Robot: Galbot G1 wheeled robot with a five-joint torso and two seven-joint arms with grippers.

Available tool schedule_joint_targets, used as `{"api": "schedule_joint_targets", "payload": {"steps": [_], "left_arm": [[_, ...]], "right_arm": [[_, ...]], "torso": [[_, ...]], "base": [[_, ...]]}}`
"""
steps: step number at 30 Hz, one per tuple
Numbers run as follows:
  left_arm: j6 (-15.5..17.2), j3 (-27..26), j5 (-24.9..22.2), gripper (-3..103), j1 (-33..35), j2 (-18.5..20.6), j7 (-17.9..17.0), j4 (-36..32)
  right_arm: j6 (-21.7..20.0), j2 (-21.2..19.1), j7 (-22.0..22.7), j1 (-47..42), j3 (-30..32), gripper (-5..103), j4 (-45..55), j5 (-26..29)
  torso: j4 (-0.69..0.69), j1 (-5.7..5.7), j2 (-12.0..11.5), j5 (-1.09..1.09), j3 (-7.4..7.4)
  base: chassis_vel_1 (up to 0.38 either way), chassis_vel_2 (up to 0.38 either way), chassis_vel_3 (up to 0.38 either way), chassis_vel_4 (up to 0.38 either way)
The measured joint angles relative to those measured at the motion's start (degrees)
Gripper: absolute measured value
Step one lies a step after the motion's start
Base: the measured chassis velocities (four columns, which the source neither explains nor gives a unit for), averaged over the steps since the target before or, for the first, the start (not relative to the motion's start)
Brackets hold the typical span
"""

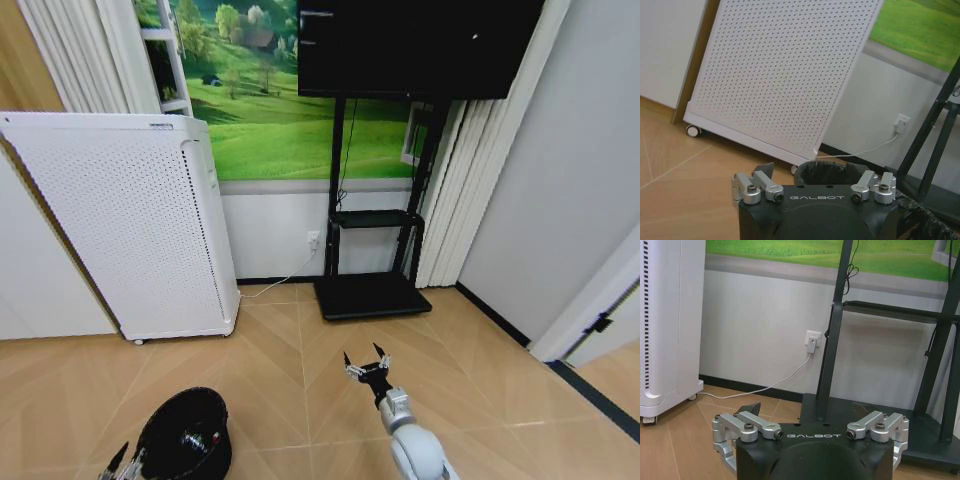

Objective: Pick up the trash bin and place the garbage on the floor into it.

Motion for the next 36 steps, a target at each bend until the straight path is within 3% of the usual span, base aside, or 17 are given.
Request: {"api": "schedule_joint_targets", "payload": {"steps": [4, 5, 9, 11, 12, 13, 14, 17, 19, 28, 30, 32, 36], "left_arm": [[1.86, -1.27, 2.25, 96, 0.26, -0.02, -0.58, -6.5], [1.86, -1.27, 2.25, 96, 0.26, -0.02, -0.58, -6.5], [7.02, -1.5, 6.55, 100, -1.35, 0.08, -4.92, -18.05], [7.81, -1.1, 7.78, 100, -1.74, 0.19, -5.69, -19.4], [9.88, 1.72, 12.39, 100, -3.11, 0.72, -8.61, -23.44], [11.17, 3.73, 14.11, 100, -3.71, 0.98, -9.65, -25.21], [11.17, 3.73, 14.11, 100, -3.71, 0.98, -9.65, -25.21], [15.99, 10.02, 17.22, 100, -6.42, 2.19, -12.81, -29.78], [17.27, 12.1, 17.88, 100, -7.51, 2.87, -13.77, -30.98], [18.4, 16.63, 20.31, 100, -7.84, 5.44, -16.61, -34.07], [17.57, 17.65, 20.59, 100, -7.71, 5.31, -19.96, -34.14], [17.7, 17.77, 20.59, 100, -7.71, 5.24, -20.58, -34.14], [20.25, 18.11, 21.22, 100, -7.9, 4.89, -24.26, -35.26]], "right_arm": [[-0.47, 0.31, 0.17, 0.39, -0.04, 100, 0.45, 0.32], [-0.47, 0.31, 0.17, 0.39, -0.04, 100, 0.45, 0.32], [-1.77, 0.75, 1.36, 1.06, 0.54, 100, 1.81, 1.83], [-1.93, 0.83, 1.48, 1.19, 0.67, 100, 1.96, 2.05], [-2.69, 1.17, 2.35, 1.69, 0.82, 100, 2.17, 2.66], [-3.07, 1.31, 2.74, 1.85, 0.76, 100, 2.15, 2.73], [-3.07, 1.31, 2.74, 1.85, 0.76, 100, 2.15, 2.73], [-4.15, 1.71, 3.11, 1.82, 0.53, 100, 1.86, 2.8], [-4.31, 1.88, 3.12, 1.57, 0.47, 100, 1.83, 3.03], [-3.72, 2.23, 2.08, 0.35, 0.94, 100, 2.27, 3.24], [-3.21, 2.55, 2.01, 0.32, 1.06, 100, 2.02, 3.19], [-3.09, 2.59, 2.0, 0.32, 1.06, 100, 1.98, 3.15], [-2.63, 2.81, 1.93, 0.14, 1.16, 100, 2.07, 2.77]], "torso": [[0.0, 0.0, 0.0, 0.01, 0.0], [0.0, 0.0, 0.0, 0.01, 0.0], [0.0, 0.0, 0.0, 0.03, 0.0], [-0.02, 0.0, 0.0, 0.03, 0.0], [0.0, 0.0, 0.0, 0.01, 0.0], [-0.02, 0.0, 0.0, 0.01, 0.0], [-0.02, 0.0, 0.0, 0.01, 0.0], [-0.01, 0.01, -0.01, 0.01, 0.0], [-0.02, 0.01, -0.01, 0.02, 0.0], [0.01, 0.0, -0.01, 0.01, 0.0], [0.0, 0.0, -0.01, 0.01, 0.0], [0.0, 0.0, -0.01, 0.01, 0.0], [0.01, 0.02, 0.02, 0.02, 0.02]], "base": [[0.0, 0.0, 0.0, 0.0], [0.0, 0.0, 0.0, 0.0], [0.0, 0.0, 0.0, 0.0], [0.0, 0.0, 0.0, 0.0], [0.0, 0.0, 0.0, 0.0], [0.0, 0.0, 0.0, 0.0], [0.0, 0.0, 0.0, 0.0], [0.0, 0.0, 0.0, 0.0], [0.0, 0.0, 0.0, 0.0], [0.0, 0.0, 0.0, 0.0], [0.0, 0.0, 0.0, 0.0], [0.0, 0.0, 0.0, 0.0], [0.0, 0.0, 0.0, 0.0]]}}
